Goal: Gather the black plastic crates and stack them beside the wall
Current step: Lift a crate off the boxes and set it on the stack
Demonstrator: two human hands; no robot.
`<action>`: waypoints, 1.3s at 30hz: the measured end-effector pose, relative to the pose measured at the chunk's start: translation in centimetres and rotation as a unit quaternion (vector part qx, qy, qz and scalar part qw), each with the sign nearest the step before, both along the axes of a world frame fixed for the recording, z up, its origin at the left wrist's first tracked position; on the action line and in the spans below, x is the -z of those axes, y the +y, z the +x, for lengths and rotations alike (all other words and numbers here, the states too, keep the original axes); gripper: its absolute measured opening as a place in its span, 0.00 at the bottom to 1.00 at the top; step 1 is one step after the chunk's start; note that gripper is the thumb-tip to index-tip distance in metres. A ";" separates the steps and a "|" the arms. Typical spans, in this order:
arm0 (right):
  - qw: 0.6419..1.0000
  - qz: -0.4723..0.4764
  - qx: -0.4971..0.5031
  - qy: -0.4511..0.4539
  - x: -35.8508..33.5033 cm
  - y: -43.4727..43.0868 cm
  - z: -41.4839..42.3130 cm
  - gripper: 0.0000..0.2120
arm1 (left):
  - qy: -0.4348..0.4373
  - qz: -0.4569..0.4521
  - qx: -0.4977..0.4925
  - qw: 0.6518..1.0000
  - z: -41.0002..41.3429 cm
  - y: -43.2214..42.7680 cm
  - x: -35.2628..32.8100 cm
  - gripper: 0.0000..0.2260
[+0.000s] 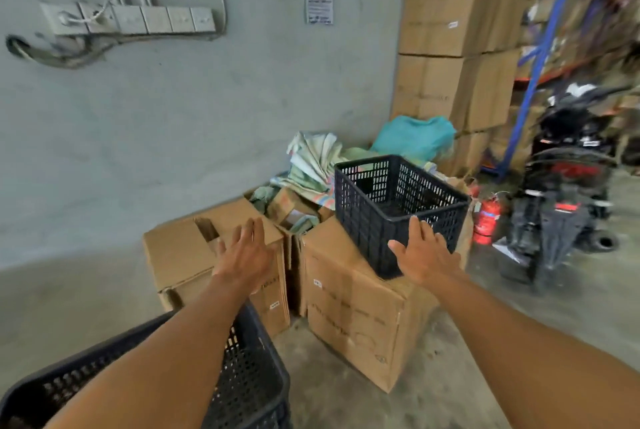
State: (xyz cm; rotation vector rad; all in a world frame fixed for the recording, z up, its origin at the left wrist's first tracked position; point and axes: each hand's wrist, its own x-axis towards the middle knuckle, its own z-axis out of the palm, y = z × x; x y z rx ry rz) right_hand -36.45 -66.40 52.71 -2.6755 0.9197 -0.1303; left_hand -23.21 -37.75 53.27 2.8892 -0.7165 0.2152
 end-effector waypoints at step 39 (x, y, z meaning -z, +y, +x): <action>0.955 0.126 0.256 0.083 6.1 -36.7 33.7 0.36 | 0.082 0.109 0.293 0.946 42.4 -55.0 3.3 0.28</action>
